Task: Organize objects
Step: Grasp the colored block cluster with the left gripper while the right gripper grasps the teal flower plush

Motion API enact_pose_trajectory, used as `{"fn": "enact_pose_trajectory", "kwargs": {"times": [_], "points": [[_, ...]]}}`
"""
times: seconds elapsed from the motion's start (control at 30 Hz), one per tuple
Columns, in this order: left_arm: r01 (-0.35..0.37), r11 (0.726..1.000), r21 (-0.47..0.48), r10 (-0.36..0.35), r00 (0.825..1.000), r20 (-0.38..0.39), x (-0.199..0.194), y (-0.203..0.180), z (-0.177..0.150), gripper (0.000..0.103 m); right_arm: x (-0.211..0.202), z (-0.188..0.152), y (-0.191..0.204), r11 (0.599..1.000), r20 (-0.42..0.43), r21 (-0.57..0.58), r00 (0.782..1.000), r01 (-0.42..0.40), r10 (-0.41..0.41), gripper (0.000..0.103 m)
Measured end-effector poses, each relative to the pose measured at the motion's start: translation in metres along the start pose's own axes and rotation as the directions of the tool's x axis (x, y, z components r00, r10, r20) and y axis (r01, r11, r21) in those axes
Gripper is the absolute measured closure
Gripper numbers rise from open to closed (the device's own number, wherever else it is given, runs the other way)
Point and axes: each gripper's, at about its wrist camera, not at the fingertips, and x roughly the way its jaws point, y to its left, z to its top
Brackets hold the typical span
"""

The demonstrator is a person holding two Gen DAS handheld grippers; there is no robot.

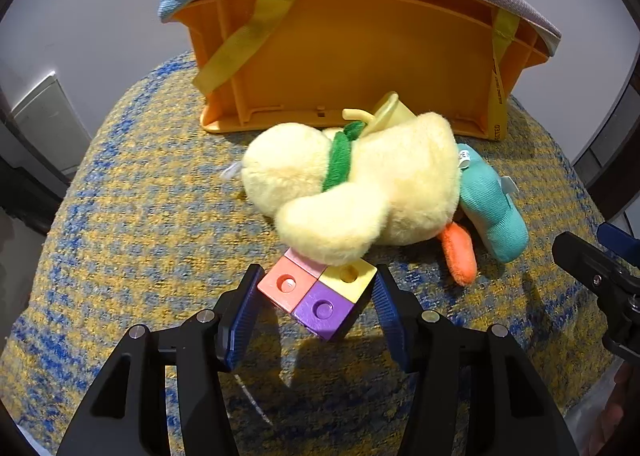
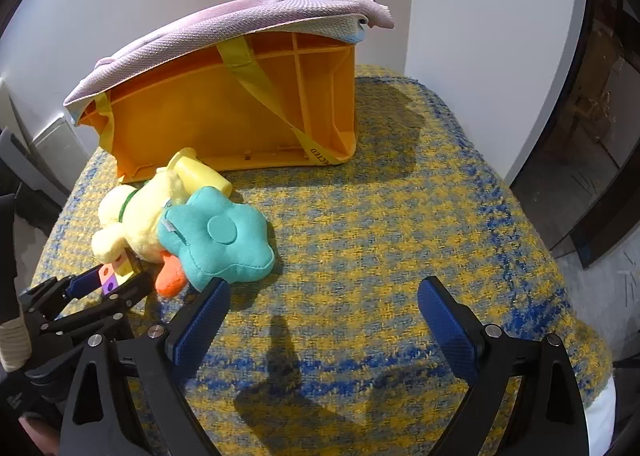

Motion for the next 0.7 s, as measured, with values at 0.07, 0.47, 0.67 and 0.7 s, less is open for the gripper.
{"fn": "enact_pose_trajectory", "kwargs": {"times": [0.07,0.47,0.67,0.7], "points": [[-0.002,1.0,-0.01,0.002,1.0,0.001,-0.004,0.004,-0.003,0.049,-0.001,0.0,0.002,1.0,0.001,-0.002,1.0,-0.006,0.006,0.008],[-0.037,0.996,-0.08,0.038,0.999,0.015,-0.013,0.036,-0.008,0.049,0.001,0.01,0.036,0.995,0.009,-0.092,0.999,-0.035,0.036,0.008],[-0.052,0.996,-0.076,0.053,0.998,0.016,-0.011,0.04,-0.009,0.049,0.017,0.011,0.046,0.993,-0.02,-0.108,0.999,-0.042,0.04,0.01],[-0.053,0.996,-0.074,0.054,0.998,0.015,-0.011,0.04,-0.009,0.049,0.019,0.011,0.047,0.993,-0.023,-0.113,0.999,-0.046,0.043,0.014]]}}
